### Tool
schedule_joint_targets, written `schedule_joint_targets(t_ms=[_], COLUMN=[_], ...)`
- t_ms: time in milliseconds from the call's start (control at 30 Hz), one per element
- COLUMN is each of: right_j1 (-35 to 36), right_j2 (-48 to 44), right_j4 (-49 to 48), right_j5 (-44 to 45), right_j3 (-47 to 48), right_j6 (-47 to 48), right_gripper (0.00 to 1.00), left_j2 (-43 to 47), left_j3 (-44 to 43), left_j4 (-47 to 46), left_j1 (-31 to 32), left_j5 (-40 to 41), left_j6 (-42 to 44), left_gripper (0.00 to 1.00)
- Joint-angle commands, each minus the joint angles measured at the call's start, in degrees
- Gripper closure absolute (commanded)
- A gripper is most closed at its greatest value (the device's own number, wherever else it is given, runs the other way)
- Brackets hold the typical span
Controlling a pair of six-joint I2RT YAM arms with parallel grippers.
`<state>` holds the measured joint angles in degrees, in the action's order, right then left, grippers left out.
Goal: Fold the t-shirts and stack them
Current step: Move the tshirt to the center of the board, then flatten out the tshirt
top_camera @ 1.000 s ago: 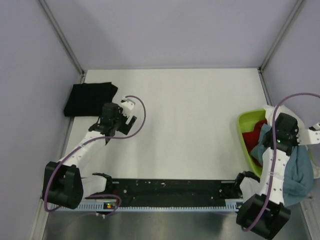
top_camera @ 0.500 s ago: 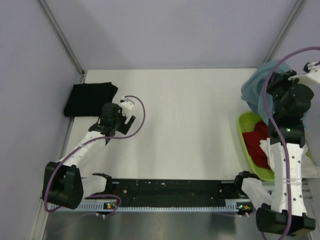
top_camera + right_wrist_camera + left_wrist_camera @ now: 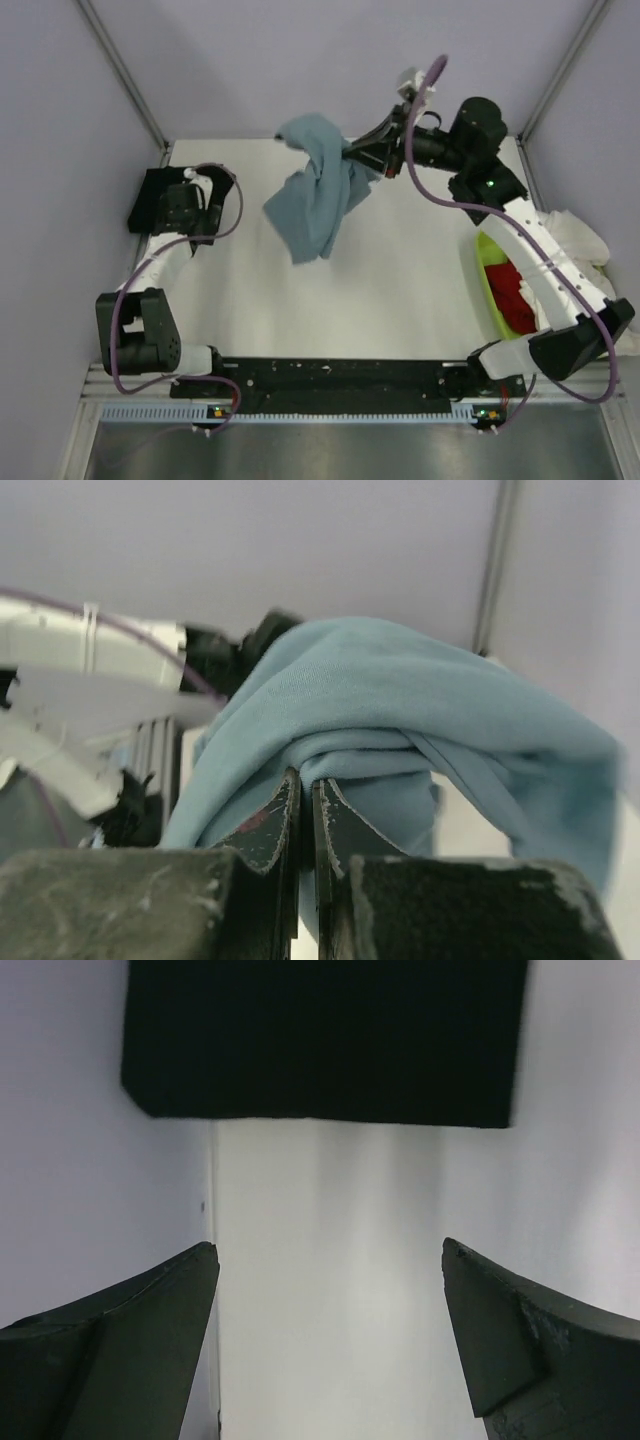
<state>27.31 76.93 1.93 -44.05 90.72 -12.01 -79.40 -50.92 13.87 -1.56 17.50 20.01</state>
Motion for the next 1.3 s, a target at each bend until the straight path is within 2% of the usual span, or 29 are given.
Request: schedule_joint_targets(t_ms=[0, 100, 200, 300, 333, 400, 433, 500, 533, 567, 633, 667, 767, 800, 867, 933, 1067, 1167, 1267], right_j1=[0.7, 0.8, 0.5, -0.6, -1.2, -3.3, -4.3, -4.7, -4.1, -3.3, -0.9, 0.4, 1.3, 1.3, 1.4, 1.9, 2.1, 2.1, 2.0], right_j2=[4.1, 8.1, 13.0, 19.3, 22.6, 29.0, 31.3, 31.8, 29.9, 27.1, 21.5, 19.3, 12.1, 10.1, 6.9, 4.6, 4.1, 7.1, 10.3], right_j4=[2.4, 8.2, 14.9, 15.3, 16.6, 25.0, 28.9, 32.9, 32.8, 32.3, 31.1, 30.9, 30.1, 29.8, 29.5, 28.3, 17.0, 12.5, 11.0], right_j5=[-11.9, -4.4, 8.8, 29.7, 38.0, 47.2, 47.3, 46.6, 45.9, 46.2, 47.6, 48.9, 47.1, 46.7, 45.6, 42.9, 34.0, 34.7, 36.1], right_j3=[-3.2, -7.3, -8.5, -7.4, -5.0, 4.2, 7.8, 9.8, 8.2, 5.4, -0.7, -3.6, -14.2, -18.1, -24.3, -30.0, -41.6, -44.7, -45.1], right_j6=[7.5, 15.4, 24.6, 27.0, 25.6, 21.5, 18.9, 14.8, 14.0, 13.1, 13.0, 12.5, 3.9, 2.3, -0.4, -2.0, -7.3, -10.7, -11.4], right_gripper=[1.00, 1.00, 0.98, 0.70, 0.54, 0.41, 0.36, 0.34, 0.30, 0.22, 0.19, 0.01, 0.02, 0.03, 0.06, 0.08, 0.10, 0.19, 0.37], left_j2=[1.0, 2.7, 4.4, 5.8, 6.1, 6.2, 6.4, 6.4, 6.5, 6.6, 6.7, 6.6, 5.7, 4.9, 2.1, -1.1, -5.9, -8.0, -10.5], left_j3=[-2.3, -2.8, -3.0, -3.2, -3.3, -3.3, -3.3, -3.1, -2.8, -2.4, -1.4, -0.6, 2.0, 2.9, 2.9, 2.6, 1.3, 1.3, 0.9], left_j4=[1.3, 1.1, 1.5, 2.5, 3.0, 4.1, 4.8, 7.1, 8.0, 9.1, 10.9, 11.4, 9.5, 7.8, 6.0, 4.7, 3.7, 3.1, 2.0], left_j1=[-6.1, -6.8, -6.7, -6.9, -6.7, -6.7, -6.7, -6.5, -6.3, -5.9, -4.2, -2.8, 1.2, 4.6, 8.0, 11.5, 15.8, 17.5, 18.8], left_j5=[0.0, -1.6, -5.6, -9.3, -10.6, -13.8, -16.1, -22.3, -25.6, -28.6, -34.2, -36.1, -36.7, -35.4, -33.3, -33.1, -34.6, -37.0, -34.7], left_j6=[-2.7, -1.3, -0.1, 0.4, 0.5, 0.7, 1.4, 2.9, 4.1, 5.6, 9.2, 11.2, 15.6, 16.7, 18.7, 21.0, 24.5, 26.5, 27.1], left_gripper=[0.04, 0.04, 0.04, 0.04, 0.04, 0.05, 0.05, 0.05, 0.06, 0.07, 0.07, 0.07, 0.07, 0.06, 0.01, 0.01, 0.01, 0.01, 0.01])
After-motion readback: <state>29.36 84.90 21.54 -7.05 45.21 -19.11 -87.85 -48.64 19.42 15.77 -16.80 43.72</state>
